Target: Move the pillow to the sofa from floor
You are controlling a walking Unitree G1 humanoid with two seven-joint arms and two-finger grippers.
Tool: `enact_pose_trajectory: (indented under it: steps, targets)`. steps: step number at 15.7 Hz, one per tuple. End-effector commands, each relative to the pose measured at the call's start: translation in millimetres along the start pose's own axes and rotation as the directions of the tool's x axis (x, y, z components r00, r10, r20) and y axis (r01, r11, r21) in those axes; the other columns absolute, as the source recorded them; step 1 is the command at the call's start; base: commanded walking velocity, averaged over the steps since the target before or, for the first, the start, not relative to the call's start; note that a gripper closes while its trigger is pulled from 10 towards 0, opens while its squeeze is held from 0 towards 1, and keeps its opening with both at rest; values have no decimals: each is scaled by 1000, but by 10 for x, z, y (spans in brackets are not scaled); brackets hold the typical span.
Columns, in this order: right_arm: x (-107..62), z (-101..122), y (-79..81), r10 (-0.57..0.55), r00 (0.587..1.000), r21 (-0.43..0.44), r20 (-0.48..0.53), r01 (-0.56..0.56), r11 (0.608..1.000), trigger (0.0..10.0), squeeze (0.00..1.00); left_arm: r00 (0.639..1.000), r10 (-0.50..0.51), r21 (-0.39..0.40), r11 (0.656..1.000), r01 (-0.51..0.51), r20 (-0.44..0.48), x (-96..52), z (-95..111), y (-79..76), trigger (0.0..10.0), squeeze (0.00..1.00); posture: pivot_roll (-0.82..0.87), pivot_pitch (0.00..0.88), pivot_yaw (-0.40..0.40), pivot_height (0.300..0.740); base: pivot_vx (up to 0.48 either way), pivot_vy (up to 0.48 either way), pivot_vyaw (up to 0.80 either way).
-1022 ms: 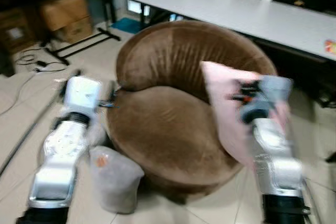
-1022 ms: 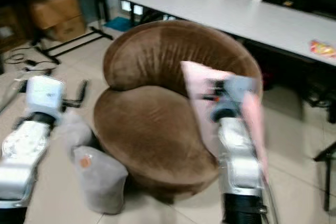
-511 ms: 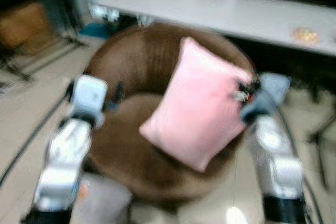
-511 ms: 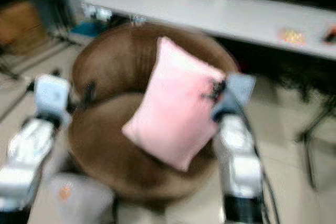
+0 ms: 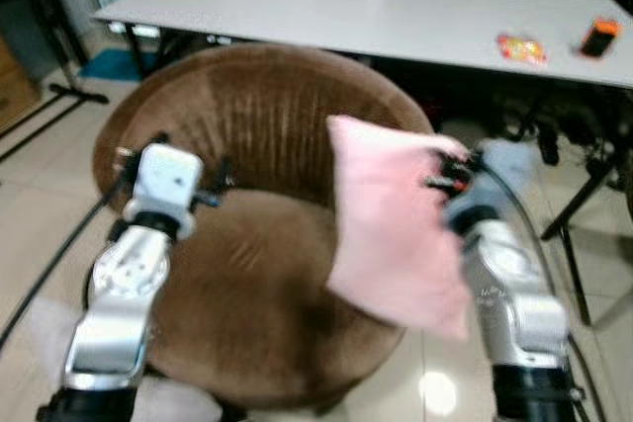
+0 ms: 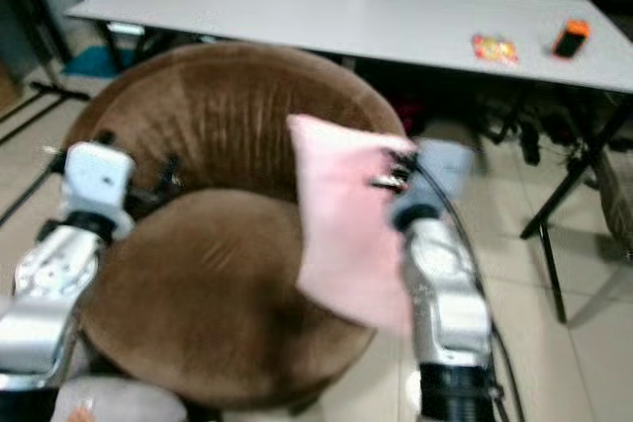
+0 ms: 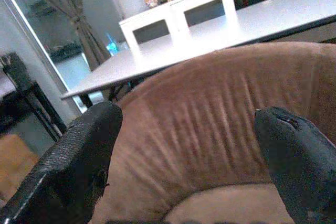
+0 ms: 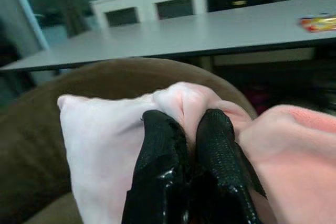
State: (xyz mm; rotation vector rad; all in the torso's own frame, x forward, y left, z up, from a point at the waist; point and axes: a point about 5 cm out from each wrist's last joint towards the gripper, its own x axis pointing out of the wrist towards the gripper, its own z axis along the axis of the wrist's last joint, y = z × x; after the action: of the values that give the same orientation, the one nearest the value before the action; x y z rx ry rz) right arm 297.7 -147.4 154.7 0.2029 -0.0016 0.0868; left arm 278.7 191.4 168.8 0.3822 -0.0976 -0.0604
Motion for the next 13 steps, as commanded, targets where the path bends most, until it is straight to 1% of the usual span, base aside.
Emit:
enact_pose_trajectory:
  steps: [1,2,3,4,5,6,7,9,12,13]
  targets:
    - [0,160,-22,50,997,11,61,-50,999,10000,0,1000,-14,-2,1000,14,13,13,35,-54,10000,0,-121,0,-15,740,270,0,0]
    - [8,183,22,105,993,-39,59,-103,994,10000,0,1000,-13,-2,1000,13,13,10,34,-52,10000,0,-121,0,-15,740,274,0,0]
    - [16,190,60,149,987,-83,53,-144,986,10000,0,1000,-12,-3,1000,12,15,11,38,-52,10000,0,-117,0,-20,740,270,0,800]
    - [25,189,70,167,985,-64,48,-164,984,10000,0,1000,-9,-3,1000,9,17,7,42,-52,10000,0,-114,0,-23,740,270,0,800]
    - [38,195,65,174,984,-27,50,-172,985,10000,0,1000,-5,-1,1000,5,17,3,44,-49,10000,0,-112,0,-27,740,251,0,0]
    - [50,207,68,198,979,-9,49,-198,980,10000,0,1000,1,8,1000,-1,19,0,46,-46,10000,0,-112,0,-27,740,0,0,0]
    - [63,216,84,235,971,-24,40,-234,972,10000,0,1000,3,17,1000,-4,19,-3,45,-47,10000,0,-110,0,-29,740,0,0,0]
    - [98,201,131,299,954,-16,6,-298,954,10000,0,1000,-3,20,1000,3,16,-5,40,-57,10000,0,-110,0,-29,740,0,0,0]
    - [200,240,200,335,942,23,-6,-335,942,10000,0,1000,-30,24,999,30,0,-27,14,-47,10000,0,-103,0,-32,740,0,0,0]
    - [241,264,231,340,940,49,1,-340,939,10000,0,999,-43,36,998,43,-10,-42,-5,-27,10000,0,-101,0,-29,740,0,0,0]
